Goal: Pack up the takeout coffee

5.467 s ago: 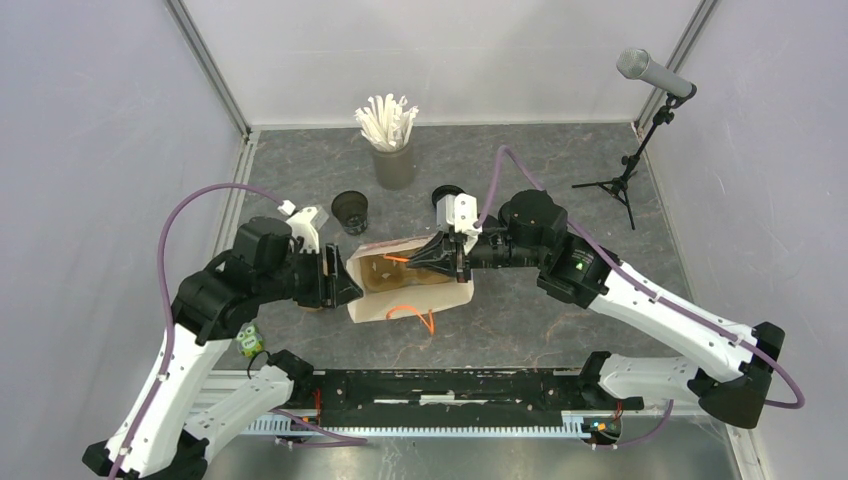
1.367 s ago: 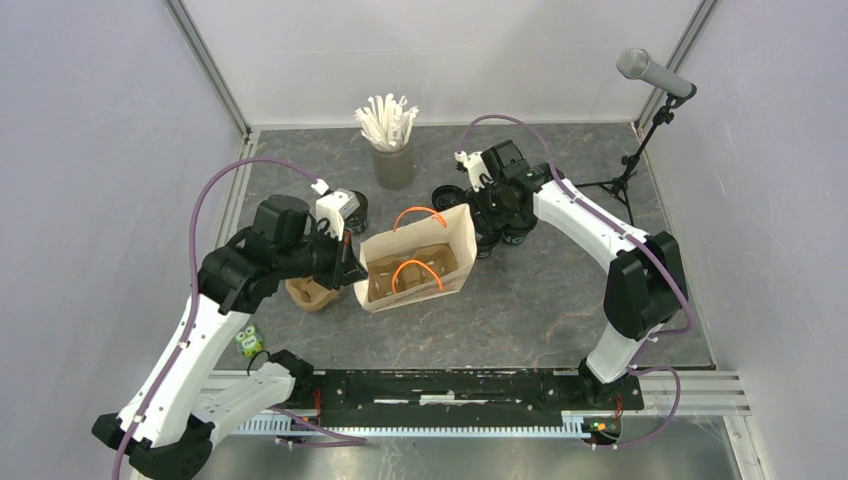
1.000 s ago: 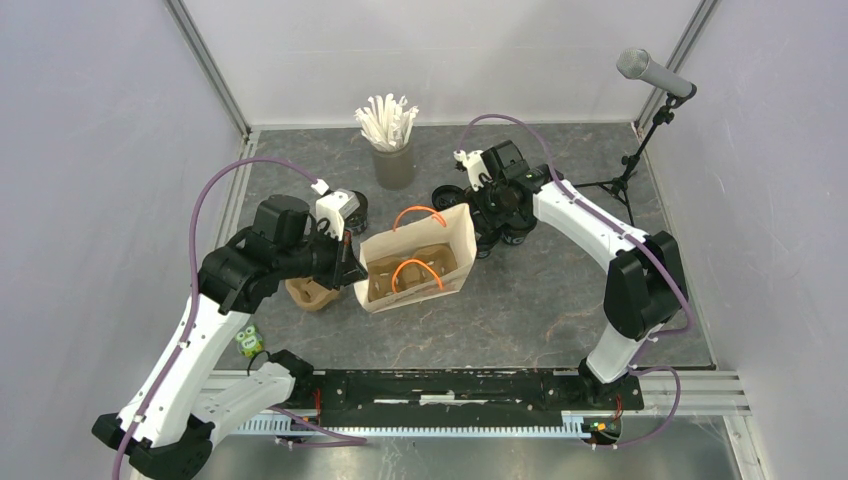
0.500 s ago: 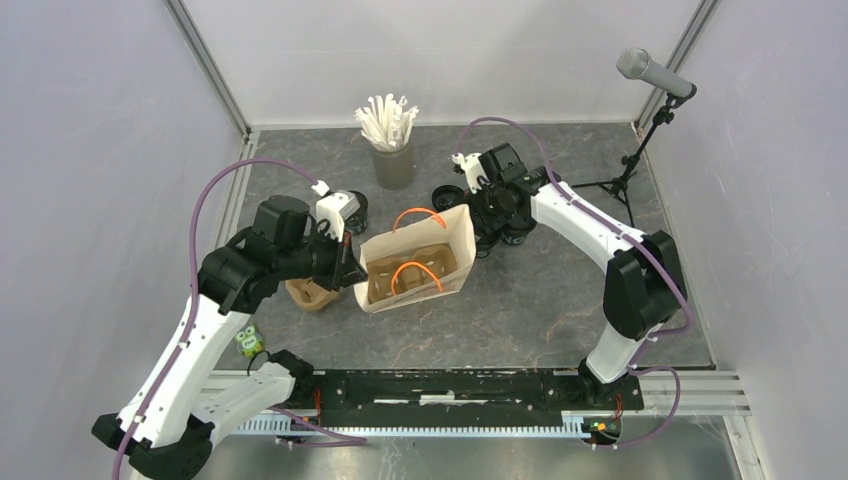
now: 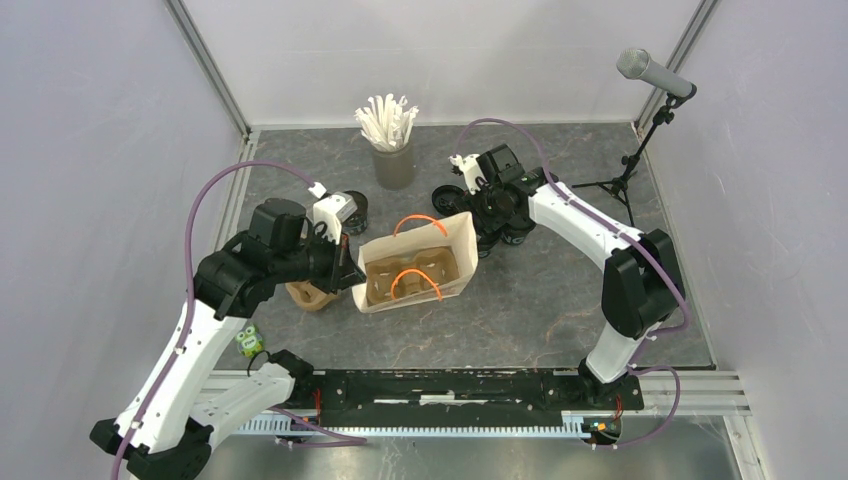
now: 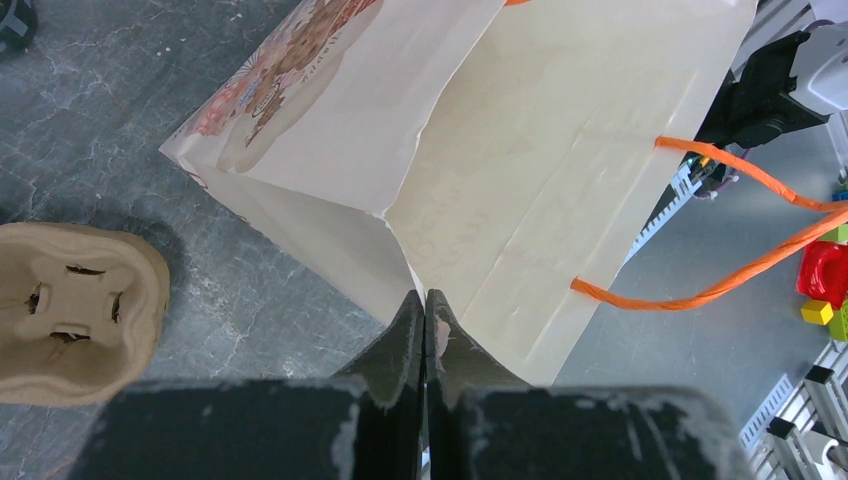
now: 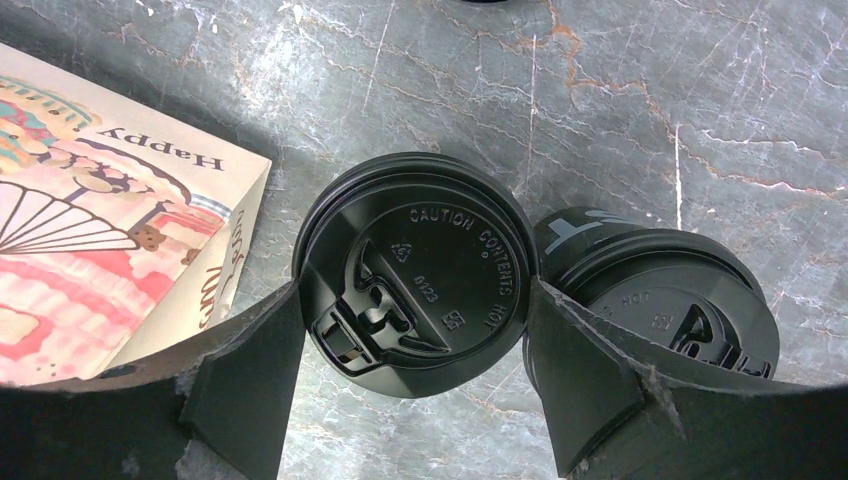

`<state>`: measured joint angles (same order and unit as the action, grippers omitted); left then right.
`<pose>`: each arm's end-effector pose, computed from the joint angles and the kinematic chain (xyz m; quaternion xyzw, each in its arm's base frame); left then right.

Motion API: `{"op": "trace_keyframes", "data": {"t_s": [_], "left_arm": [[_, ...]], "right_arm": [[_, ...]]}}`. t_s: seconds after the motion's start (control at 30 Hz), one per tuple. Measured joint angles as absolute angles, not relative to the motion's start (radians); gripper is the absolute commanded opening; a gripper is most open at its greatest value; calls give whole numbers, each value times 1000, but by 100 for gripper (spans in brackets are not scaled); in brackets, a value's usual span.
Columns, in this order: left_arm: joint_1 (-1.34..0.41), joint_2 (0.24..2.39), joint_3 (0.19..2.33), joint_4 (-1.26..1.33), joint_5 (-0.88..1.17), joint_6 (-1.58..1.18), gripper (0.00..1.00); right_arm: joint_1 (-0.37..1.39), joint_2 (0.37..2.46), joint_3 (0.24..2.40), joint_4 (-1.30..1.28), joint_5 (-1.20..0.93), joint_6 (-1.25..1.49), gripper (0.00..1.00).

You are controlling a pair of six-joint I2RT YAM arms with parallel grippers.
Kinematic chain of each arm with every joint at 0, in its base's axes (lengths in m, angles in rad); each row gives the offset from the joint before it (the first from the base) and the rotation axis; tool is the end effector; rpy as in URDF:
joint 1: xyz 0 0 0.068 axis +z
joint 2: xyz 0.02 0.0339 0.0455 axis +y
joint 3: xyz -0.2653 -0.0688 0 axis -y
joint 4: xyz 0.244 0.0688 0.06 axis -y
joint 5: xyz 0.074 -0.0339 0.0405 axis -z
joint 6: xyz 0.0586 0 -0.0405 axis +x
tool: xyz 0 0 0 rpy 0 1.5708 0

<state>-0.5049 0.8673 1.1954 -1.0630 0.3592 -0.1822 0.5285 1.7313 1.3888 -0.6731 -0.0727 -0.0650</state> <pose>0.1262 -0.0933 0.3648 0.2160 0.8759 -0.2882 0.3210 0.3279 0.1964 0.2374 -0.2906 0.9162 0.0969 0.2585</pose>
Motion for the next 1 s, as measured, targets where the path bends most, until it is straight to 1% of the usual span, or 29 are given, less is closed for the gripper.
{"op": "trace_keyframes", "data": {"t_s": [0.13,0.3,0.53,0.63,0.77,0.83,0.87,0.9,0.97,1.0], "left_arm": [[-505,867,1195,-1063,359,-182,3],[-505,868,1195,-1063,358,-183,7],[-505,876,1195,-1061,349,-184,7],[-505,883,1191,-1060,349,-184,9],[-505,911,1192,-1048,350,-184,11],[-505,935,1195,-1041,350,-184,15],[-505,950,1200,-1040,350,-184,20],[-505,959,1204,-1038,348,-185,23],[-505,981,1222,-1041,331,-198,26],[-505,997,1239,-1046,310,-212,29]], "right_arm": [[529,1729,1389,-674,-70,-66,77],[530,1690,1387,-693,-57,-65,74],[530,1520,1388,-725,24,-65,73],[529,1462,1401,-748,40,-70,73],[529,1389,1440,-785,46,-96,73],[529,1354,1475,-801,46,-112,73],[529,1336,1495,-805,46,-119,72],[529,1319,1512,-806,46,-126,72],[529,1276,1546,-805,42,-138,71],[530,1251,1559,-803,36,-144,70]]}}
